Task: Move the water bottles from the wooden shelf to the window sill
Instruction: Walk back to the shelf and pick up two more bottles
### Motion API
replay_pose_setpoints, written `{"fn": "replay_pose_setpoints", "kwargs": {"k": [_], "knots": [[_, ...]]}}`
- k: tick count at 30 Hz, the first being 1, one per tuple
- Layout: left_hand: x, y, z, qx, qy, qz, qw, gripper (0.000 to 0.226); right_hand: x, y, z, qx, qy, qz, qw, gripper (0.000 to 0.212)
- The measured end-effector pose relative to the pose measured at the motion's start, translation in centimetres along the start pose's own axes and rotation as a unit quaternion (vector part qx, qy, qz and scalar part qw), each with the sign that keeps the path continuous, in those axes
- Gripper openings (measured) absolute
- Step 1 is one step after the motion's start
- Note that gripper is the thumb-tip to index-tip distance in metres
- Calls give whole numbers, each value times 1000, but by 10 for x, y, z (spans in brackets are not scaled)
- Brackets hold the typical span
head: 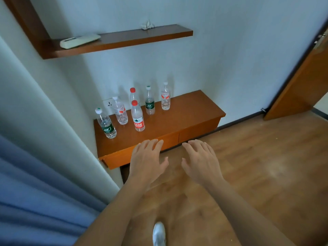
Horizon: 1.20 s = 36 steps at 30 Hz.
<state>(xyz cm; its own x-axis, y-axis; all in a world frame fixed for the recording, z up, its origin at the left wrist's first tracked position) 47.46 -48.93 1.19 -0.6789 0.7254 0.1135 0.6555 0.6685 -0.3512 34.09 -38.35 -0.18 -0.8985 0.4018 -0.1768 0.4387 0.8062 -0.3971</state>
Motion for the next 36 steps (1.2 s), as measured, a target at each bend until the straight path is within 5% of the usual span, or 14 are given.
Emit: {"fn": "replay_pose_setpoints", "kwargs": {"k": [20,36], "knots": [[-36,-281,148,-61,34,-68,995,66,101,-289,135,-26,-3,-12,1000,49],[-73,-272,218,-102,2,-310,945,67,111,-402,252,-140,-147,-152,967,47]]}}
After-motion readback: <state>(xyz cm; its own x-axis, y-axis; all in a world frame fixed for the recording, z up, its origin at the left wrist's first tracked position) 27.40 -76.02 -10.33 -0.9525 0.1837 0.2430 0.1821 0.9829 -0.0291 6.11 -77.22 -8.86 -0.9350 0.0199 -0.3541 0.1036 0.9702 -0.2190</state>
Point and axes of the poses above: each hand's wrist, its own y-axis away from the middle knuckle, its own z-axis out of the palm, x = y × z, the point moved 8 cm from there along -y, towards the middle knuckle, and after that the axes turned 9 degrees about x, right-handed, at the moved point
